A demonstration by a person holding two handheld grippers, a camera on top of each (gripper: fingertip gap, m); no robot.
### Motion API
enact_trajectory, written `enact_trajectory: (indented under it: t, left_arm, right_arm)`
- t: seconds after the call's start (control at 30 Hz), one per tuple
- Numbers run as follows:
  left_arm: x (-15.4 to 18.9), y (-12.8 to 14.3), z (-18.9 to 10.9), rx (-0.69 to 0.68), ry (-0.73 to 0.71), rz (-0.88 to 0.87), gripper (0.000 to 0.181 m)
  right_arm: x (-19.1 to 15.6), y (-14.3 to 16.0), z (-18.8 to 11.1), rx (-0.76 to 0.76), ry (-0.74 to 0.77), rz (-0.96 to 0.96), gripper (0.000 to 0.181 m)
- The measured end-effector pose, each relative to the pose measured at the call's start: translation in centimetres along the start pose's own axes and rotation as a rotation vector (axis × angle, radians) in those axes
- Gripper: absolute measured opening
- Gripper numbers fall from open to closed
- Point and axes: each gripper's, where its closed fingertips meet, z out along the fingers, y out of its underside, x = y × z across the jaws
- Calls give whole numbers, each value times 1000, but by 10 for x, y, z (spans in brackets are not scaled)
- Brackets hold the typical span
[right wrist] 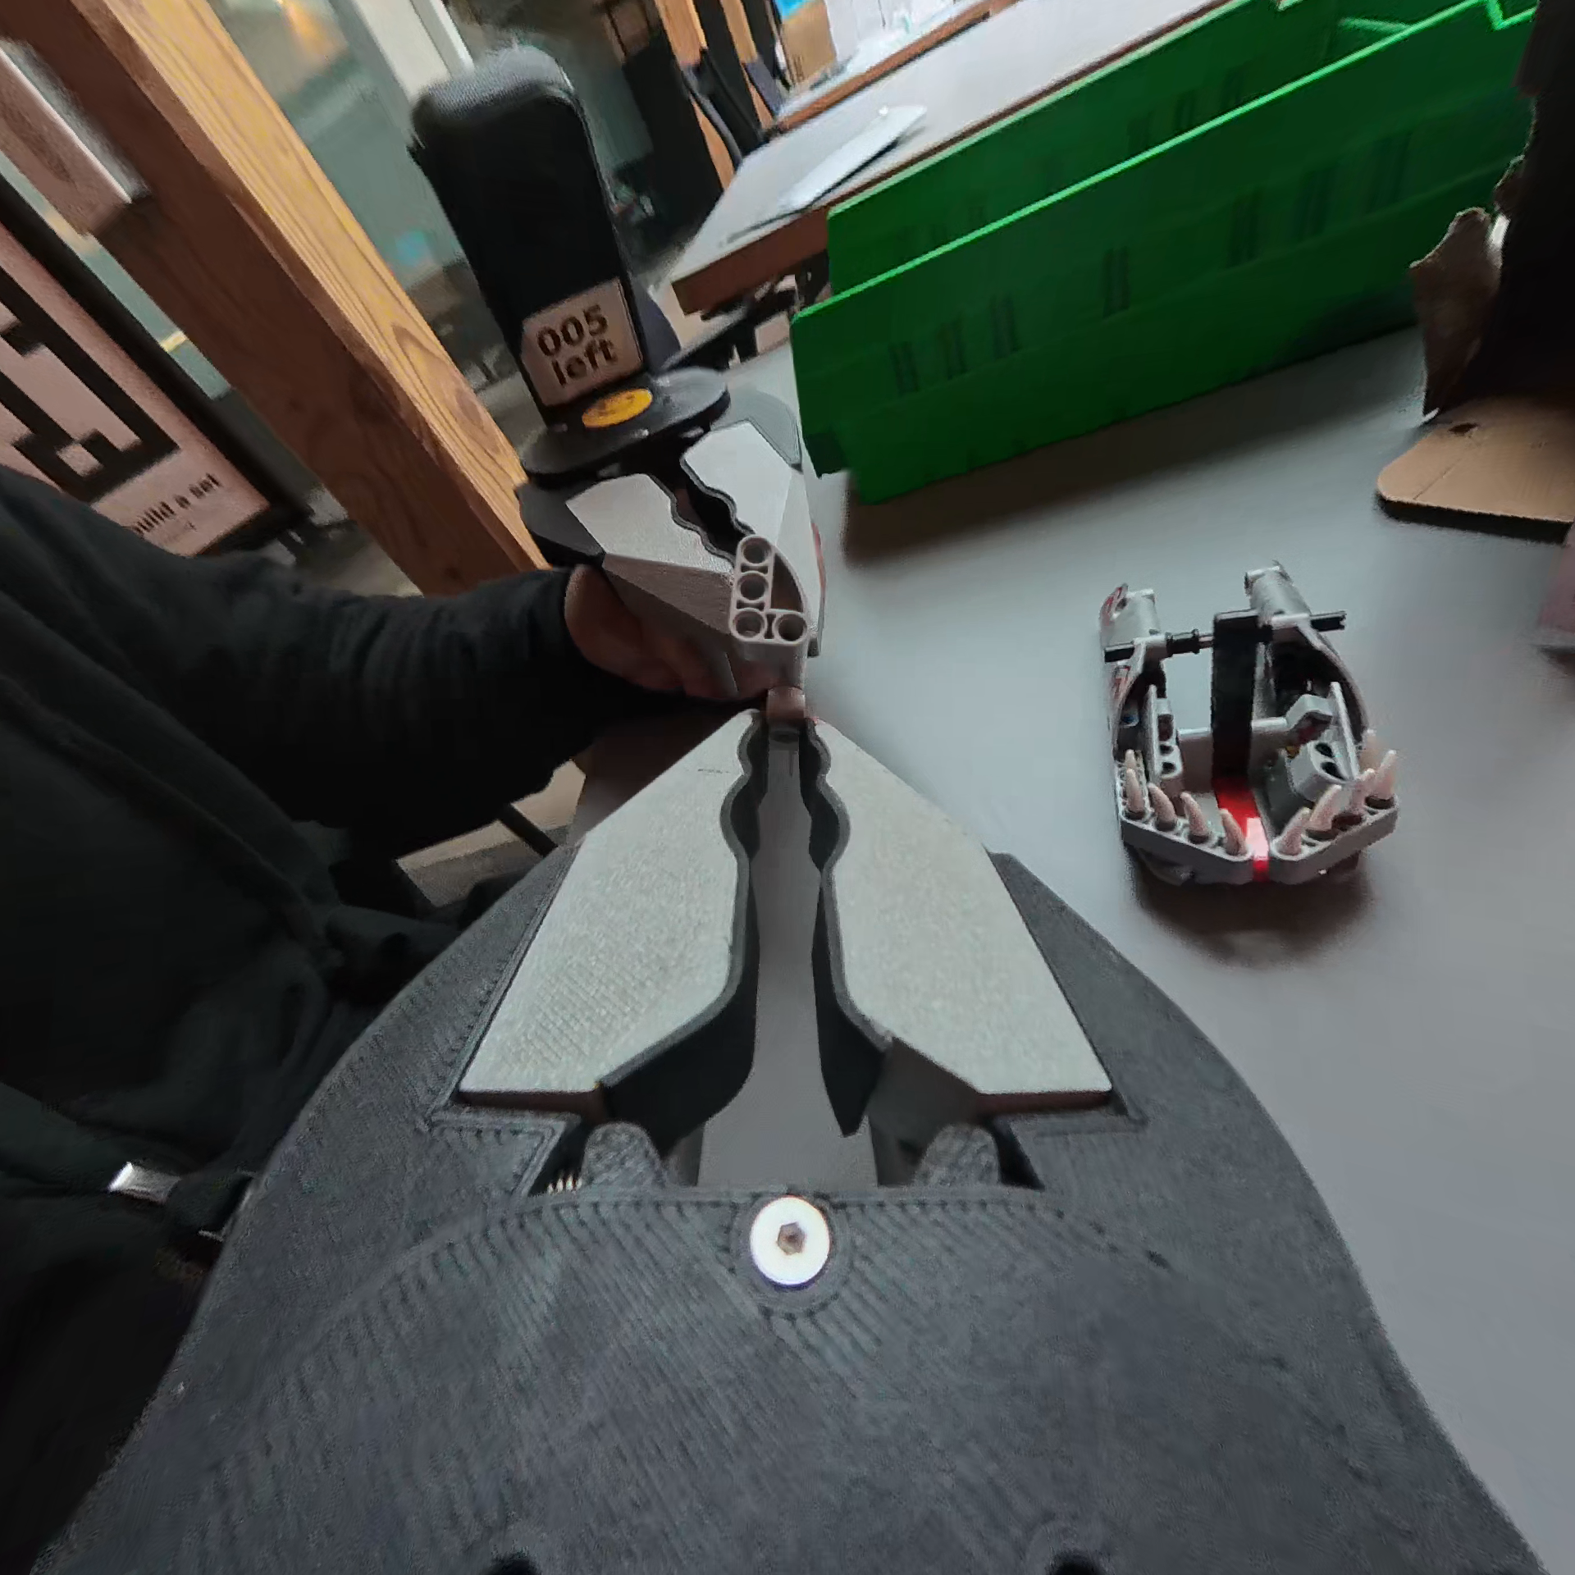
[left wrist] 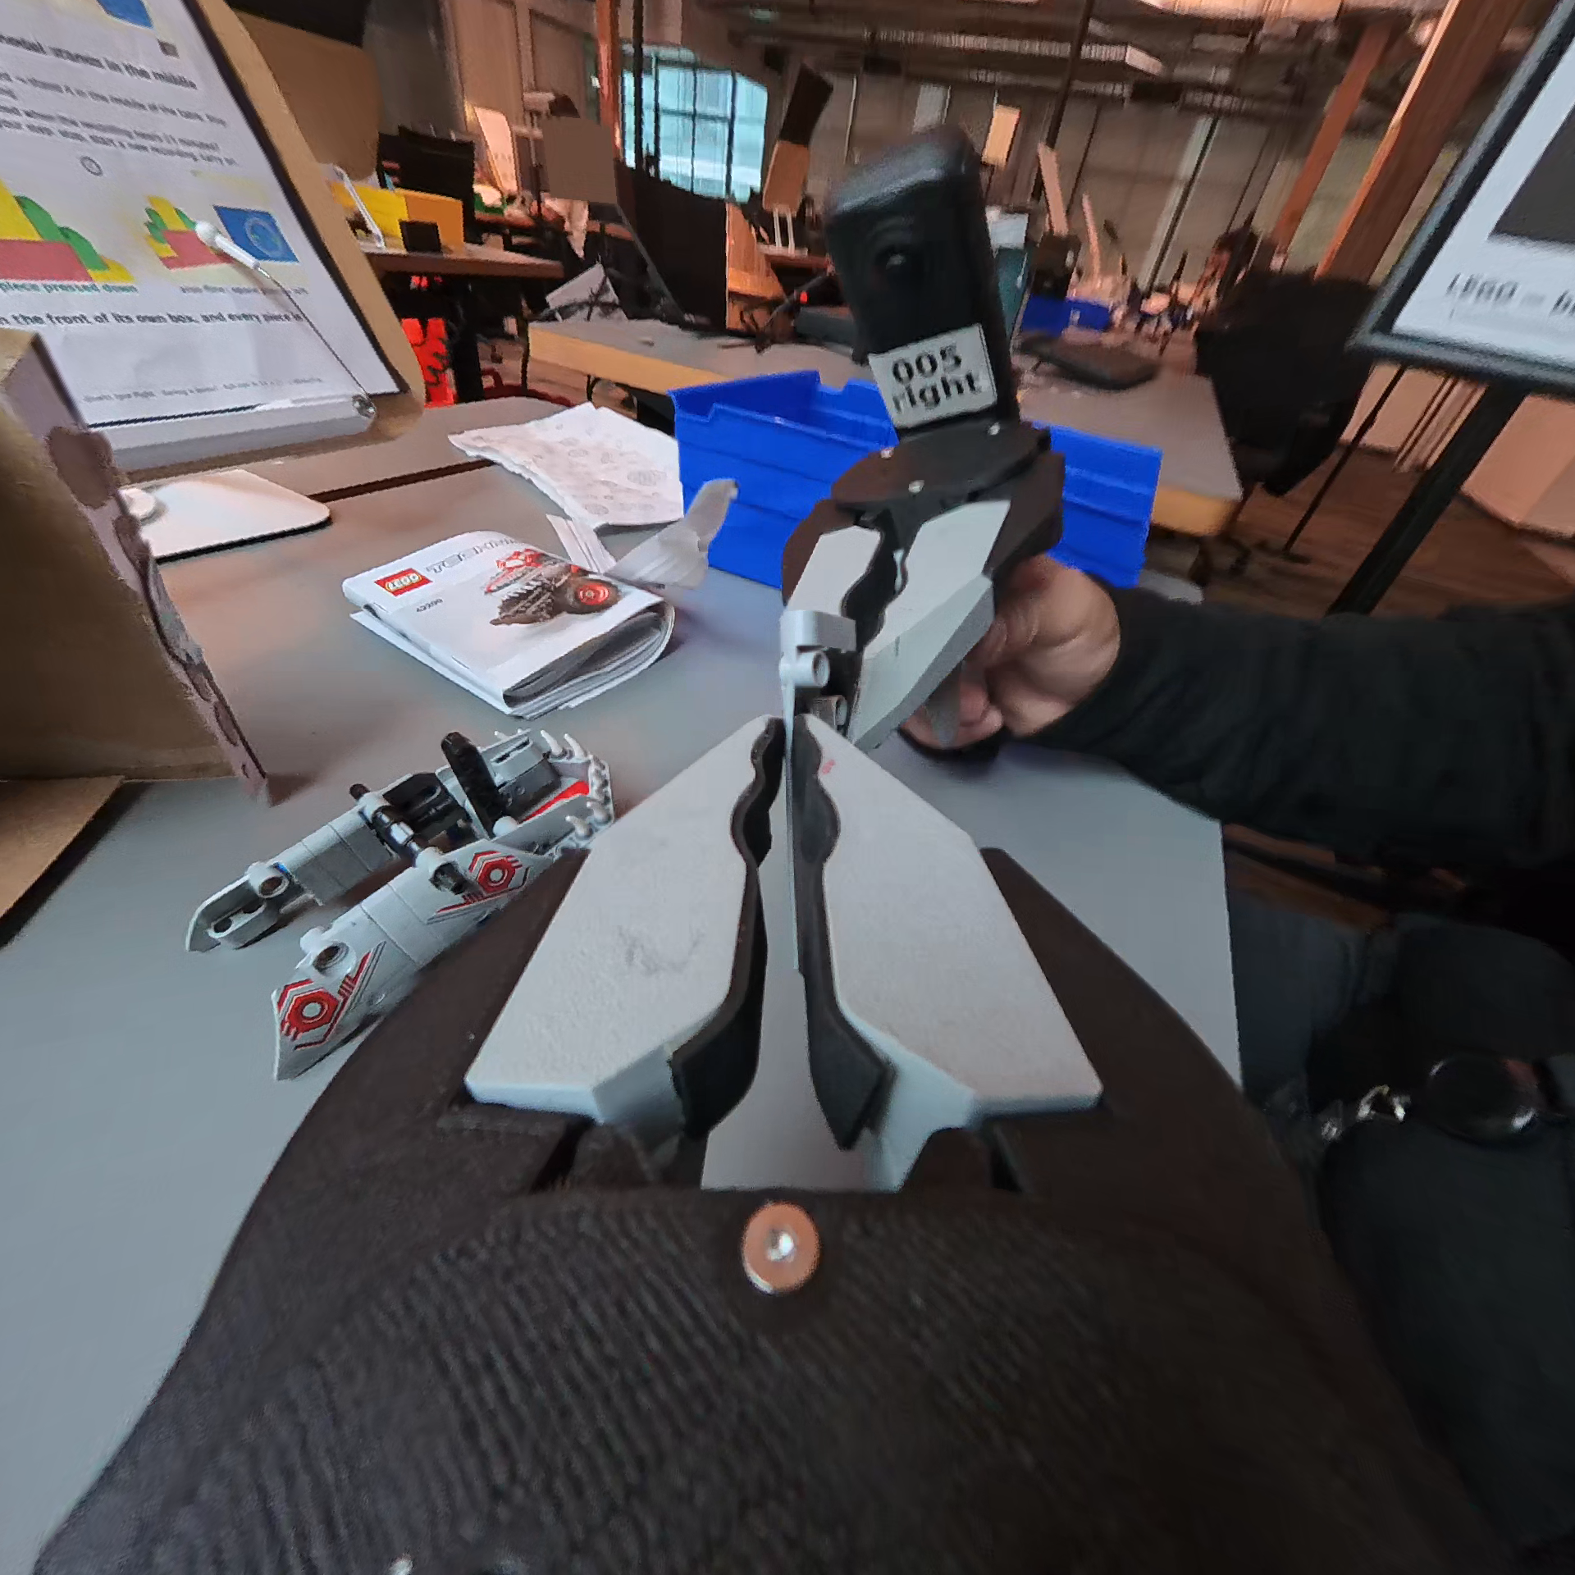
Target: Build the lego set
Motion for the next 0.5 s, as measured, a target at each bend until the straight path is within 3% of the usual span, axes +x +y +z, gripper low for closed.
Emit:
enact_trajectory:
  t: [0.17, 0.3, 0.4, 0.5]
  left_arm:
    - [-16, -15, 4, 147, -32, -238, 0]
    - [-5, -24, 7, 210, 5, -226, 0]
    - [-1, -31, 4, 261, 15, -194, 0]
    - [7, -45, -6, 356, 63, -165, 0]
  right_arm:
    - [9, -20, -7, 118, 112, -62, 12]
    - [6, -21, -8, 156, 73, -15, 23]
    - [-1, -27, -11, 196, -1, 19, 17]
    - [-19, -39, -18, 259, -54, -65, 0]
